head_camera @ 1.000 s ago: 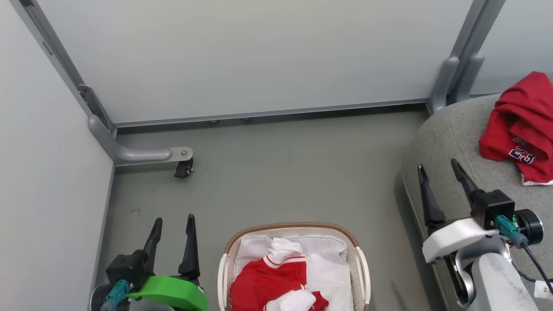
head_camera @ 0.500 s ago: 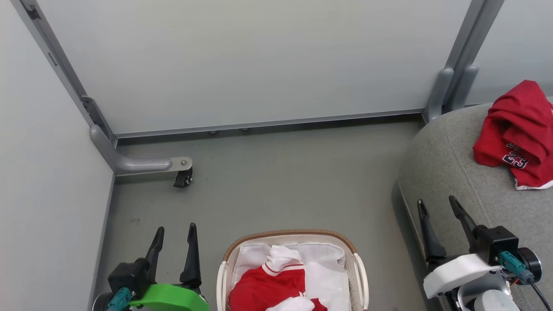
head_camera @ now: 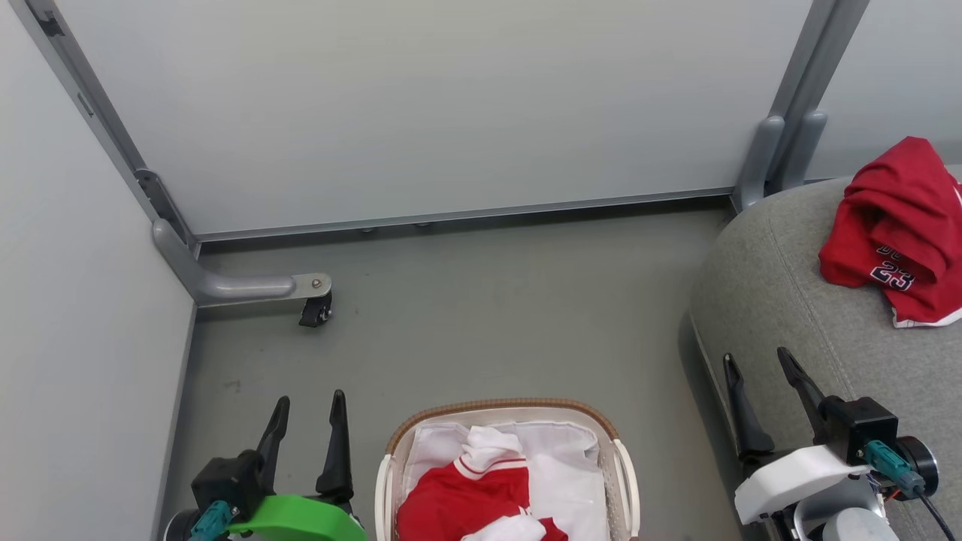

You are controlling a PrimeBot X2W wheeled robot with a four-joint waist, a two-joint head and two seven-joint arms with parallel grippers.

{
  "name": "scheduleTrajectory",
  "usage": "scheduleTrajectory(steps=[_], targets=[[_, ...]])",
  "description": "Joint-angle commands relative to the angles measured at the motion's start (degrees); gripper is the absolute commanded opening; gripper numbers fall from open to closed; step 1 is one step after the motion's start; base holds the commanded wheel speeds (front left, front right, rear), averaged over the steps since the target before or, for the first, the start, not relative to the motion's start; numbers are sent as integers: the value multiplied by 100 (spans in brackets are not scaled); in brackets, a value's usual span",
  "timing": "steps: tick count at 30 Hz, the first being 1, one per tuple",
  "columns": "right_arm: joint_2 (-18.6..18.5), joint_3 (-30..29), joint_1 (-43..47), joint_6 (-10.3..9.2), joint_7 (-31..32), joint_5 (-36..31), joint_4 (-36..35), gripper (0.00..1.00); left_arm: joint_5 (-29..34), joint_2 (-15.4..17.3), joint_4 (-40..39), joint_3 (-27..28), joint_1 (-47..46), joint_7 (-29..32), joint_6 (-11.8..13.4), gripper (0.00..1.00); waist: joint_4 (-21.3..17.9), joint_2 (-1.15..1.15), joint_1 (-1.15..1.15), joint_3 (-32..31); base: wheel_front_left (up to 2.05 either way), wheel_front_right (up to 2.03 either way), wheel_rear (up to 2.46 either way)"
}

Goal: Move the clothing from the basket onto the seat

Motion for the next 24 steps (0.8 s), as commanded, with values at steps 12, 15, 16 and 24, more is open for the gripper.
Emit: scheduleTrajectory(steps=[12,15,16,24], targets=[[-18,-35,-74,-8,-14,16,21,100,42,8,23,5,-102,4,-32,100,33,0,0,32,0,0,0],[-18,-32,-82,-8,-14,16,25,100,42,8,15,-9,-108,4,-22,100,29,0,0,42,0,0,0],[-18,-34,-81,-8,-14,21,28,100,49,8,14,-17,-113,4,-19,100,28,0,0,45,0,0,0],[-19,-111,-116,-8,-14,15,6,100,236,8,57,-217,-241,4,-68,100,11,0,0,129,0,0,0]])
